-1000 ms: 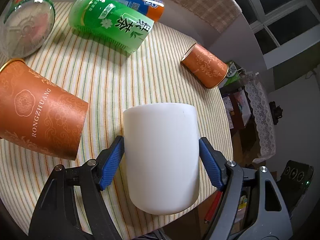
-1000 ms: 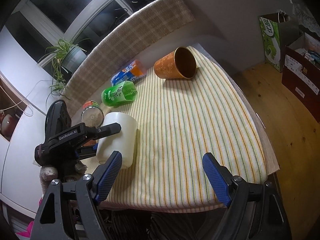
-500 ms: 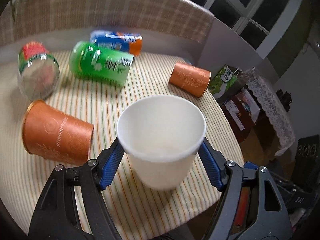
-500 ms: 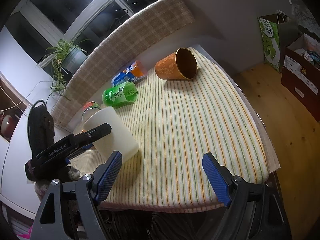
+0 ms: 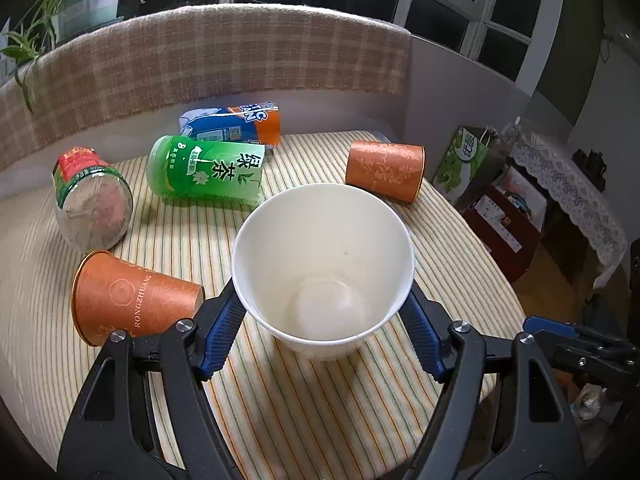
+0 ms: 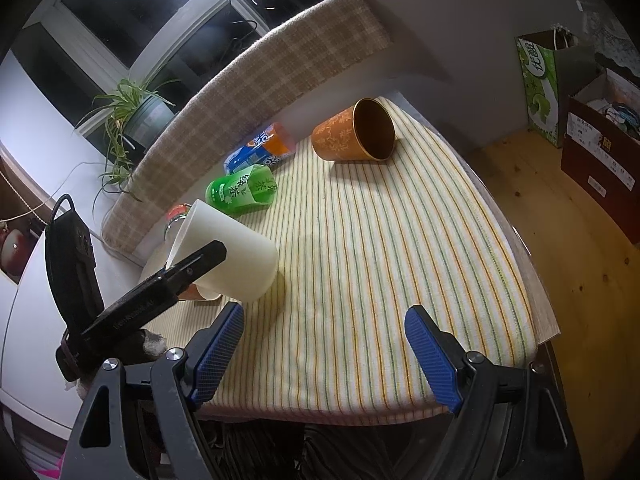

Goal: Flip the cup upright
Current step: 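Rotate the white cup upright with the left gripper, rim facing up, then set the upright white cup on the table and open the left gripper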

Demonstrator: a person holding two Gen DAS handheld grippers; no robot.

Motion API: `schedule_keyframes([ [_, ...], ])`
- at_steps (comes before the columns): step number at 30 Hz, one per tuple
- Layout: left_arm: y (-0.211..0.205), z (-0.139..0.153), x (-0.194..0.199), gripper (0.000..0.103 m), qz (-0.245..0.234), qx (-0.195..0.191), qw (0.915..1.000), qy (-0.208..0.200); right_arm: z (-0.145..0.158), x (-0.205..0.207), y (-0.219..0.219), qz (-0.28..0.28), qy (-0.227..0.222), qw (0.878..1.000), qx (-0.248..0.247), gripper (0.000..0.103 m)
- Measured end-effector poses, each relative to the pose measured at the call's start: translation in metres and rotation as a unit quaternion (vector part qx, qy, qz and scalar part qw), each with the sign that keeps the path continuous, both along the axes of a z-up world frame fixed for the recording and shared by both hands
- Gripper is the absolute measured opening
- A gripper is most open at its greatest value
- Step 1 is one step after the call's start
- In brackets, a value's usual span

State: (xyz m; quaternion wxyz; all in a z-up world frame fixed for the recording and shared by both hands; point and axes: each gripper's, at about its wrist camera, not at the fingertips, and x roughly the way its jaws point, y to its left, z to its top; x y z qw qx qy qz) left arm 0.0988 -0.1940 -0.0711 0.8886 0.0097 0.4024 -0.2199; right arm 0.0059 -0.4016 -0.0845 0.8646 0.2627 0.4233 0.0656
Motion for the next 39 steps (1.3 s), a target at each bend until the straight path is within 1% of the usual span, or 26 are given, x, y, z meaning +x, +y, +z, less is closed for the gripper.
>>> schedule_keyframes([
  [14, -0.012, -0.009, 0.000, 0.076, -0.012, 0.013, 0.9998, -0.002, 0.003, -0.003, -0.003, -0.006, -0.003, 1.000, -0.002, 0.085],
  [23, -0.015, -0.008, -0.002, 0.076, -0.021, 0.010, 0.9997, -0.002, 0.002, -0.003, -0.004, -0.006, -0.003, 1.000, -0.002, 0.085],
  [29, -0.015, -0.011, -0.002, 0.078, -0.029, 0.002, 0.9995, 0.009, 0.004, -0.005, -0.003, -0.006, -0.006, 1.000, -0.004, 0.085],
  [33, -0.013, -0.013, -0.004, 0.085, -0.031, -0.007, 0.9993, 0.017, 0.005, -0.005, -0.002, -0.007, -0.008, 1.000, -0.007, 0.085],
  [39, -0.004, -0.017, -0.010, 0.086, -0.030, -0.011, 0.9991, 0.027, 0.010, -0.007, 0.003, -0.007, -0.017, 1.000, -0.016, 0.085],
])
